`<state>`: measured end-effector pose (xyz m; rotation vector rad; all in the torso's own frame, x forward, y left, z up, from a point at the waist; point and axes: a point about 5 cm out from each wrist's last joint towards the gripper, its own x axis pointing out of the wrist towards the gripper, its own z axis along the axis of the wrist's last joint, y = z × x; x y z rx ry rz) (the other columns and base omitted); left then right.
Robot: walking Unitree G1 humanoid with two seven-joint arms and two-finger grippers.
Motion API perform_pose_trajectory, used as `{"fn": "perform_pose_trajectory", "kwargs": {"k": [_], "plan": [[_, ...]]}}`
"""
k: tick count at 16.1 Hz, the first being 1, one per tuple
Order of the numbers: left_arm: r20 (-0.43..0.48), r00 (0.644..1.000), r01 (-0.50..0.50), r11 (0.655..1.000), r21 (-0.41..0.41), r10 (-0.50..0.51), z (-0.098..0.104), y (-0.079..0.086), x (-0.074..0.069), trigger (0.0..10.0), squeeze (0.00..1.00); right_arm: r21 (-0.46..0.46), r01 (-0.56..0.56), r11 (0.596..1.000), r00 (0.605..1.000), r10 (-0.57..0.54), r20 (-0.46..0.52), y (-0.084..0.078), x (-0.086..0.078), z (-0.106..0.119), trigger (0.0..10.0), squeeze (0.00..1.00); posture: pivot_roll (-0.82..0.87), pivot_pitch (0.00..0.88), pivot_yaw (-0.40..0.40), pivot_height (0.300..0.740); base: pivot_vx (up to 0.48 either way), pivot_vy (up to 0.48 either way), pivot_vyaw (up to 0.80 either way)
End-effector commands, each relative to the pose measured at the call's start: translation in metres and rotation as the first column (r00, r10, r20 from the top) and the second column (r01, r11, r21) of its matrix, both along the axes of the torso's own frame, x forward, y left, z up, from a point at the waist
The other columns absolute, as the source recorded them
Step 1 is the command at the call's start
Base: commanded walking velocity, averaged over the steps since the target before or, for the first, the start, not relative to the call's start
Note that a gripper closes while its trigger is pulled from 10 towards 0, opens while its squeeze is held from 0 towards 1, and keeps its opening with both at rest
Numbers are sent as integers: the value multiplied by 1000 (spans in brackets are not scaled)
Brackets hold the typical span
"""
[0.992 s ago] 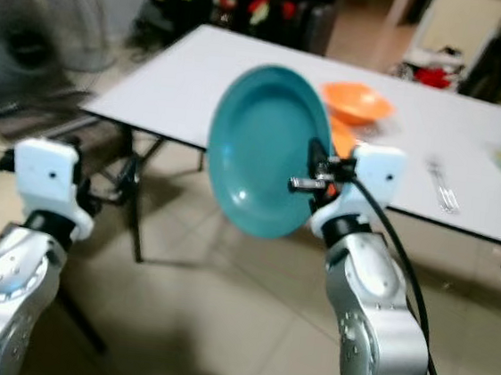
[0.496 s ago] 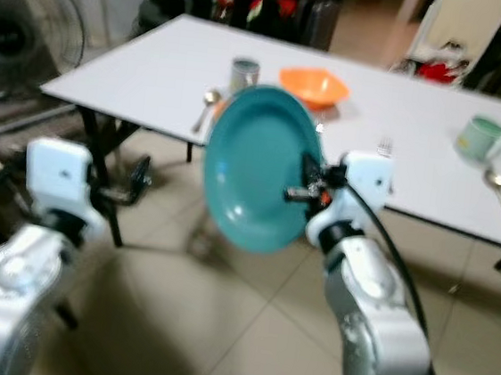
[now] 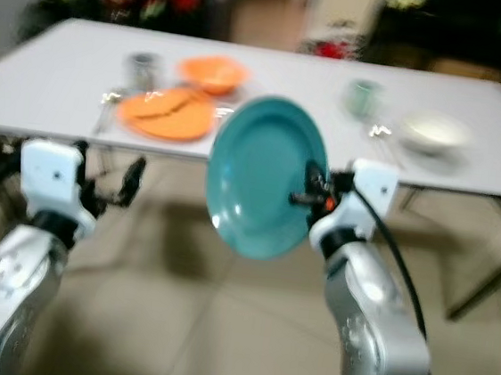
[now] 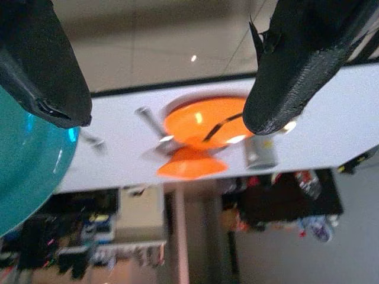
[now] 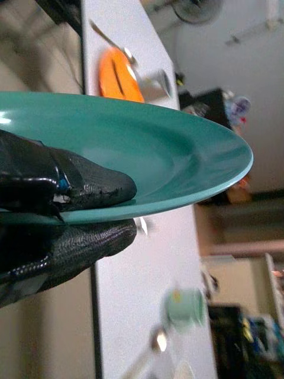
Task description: Setting the table
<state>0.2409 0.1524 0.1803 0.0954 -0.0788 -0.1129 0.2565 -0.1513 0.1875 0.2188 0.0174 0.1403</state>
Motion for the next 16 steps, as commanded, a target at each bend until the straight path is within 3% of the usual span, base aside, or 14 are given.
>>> {"fn": "perform_pose_trajectory", "kwargs": {"k": [1, 16], "plan": [[-11, 1000, 12, 1000, -10, -13, -2, -2, 0, 10000, 0, 5, 2, 1000, 999, -3, 32, -1, 2, 9, 10000, 0, -95, 0, 7, 740, 300, 0, -800], [-39, 999, -1, 1000, 3, 1, -6, 17, 3, 10000, 0, 34, -44, 998, 999, 44, 9, 0, 10, 9, 10000, 0, -93, 0, 0, 740, 300, 0, -53]]}}
